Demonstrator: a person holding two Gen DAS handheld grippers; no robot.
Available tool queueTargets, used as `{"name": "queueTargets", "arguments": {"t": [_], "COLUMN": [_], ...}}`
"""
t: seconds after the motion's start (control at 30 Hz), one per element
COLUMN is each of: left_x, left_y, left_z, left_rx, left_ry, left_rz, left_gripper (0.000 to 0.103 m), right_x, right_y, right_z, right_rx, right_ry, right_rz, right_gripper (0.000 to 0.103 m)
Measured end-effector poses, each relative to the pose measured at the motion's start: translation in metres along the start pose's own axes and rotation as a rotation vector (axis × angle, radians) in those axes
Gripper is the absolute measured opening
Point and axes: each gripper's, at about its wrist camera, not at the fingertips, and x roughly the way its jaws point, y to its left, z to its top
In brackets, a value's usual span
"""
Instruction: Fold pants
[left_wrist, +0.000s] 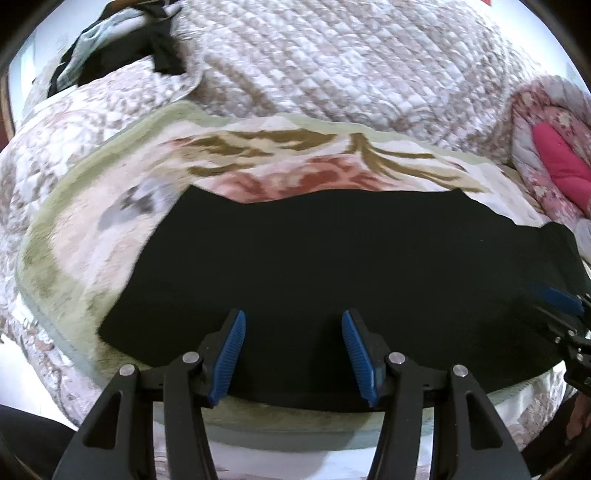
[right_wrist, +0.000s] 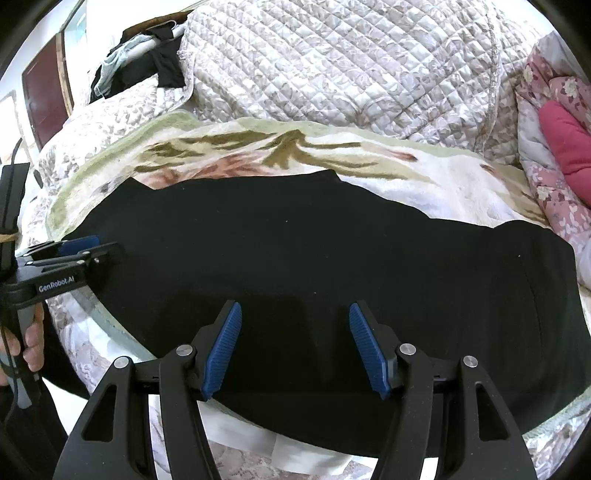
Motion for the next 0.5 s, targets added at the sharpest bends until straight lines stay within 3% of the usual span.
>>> {"name": "queueTargets", "arguments": {"t": [0.37,0.5], "left_x": [-0.024,-0.022], "left_y": [0.052,0.063], "left_z": [-0.02,-0.03], "left_rx": [-0.216,-0.259], "left_ry": [-0.012,-0.009], "left_rz": [0.03,0.0], "left_gripper": [0.057,0.057], "right_x": [-0.003,-0.003], "right_y": [0.005,0.005], "right_z": [0.004,0.005], "right_rx": [-0.008,-0.006], "right_ry": [-0.022,-0.026], "right_rz": [0.021,0.031], "right_gripper": [0.061,0.061]}}
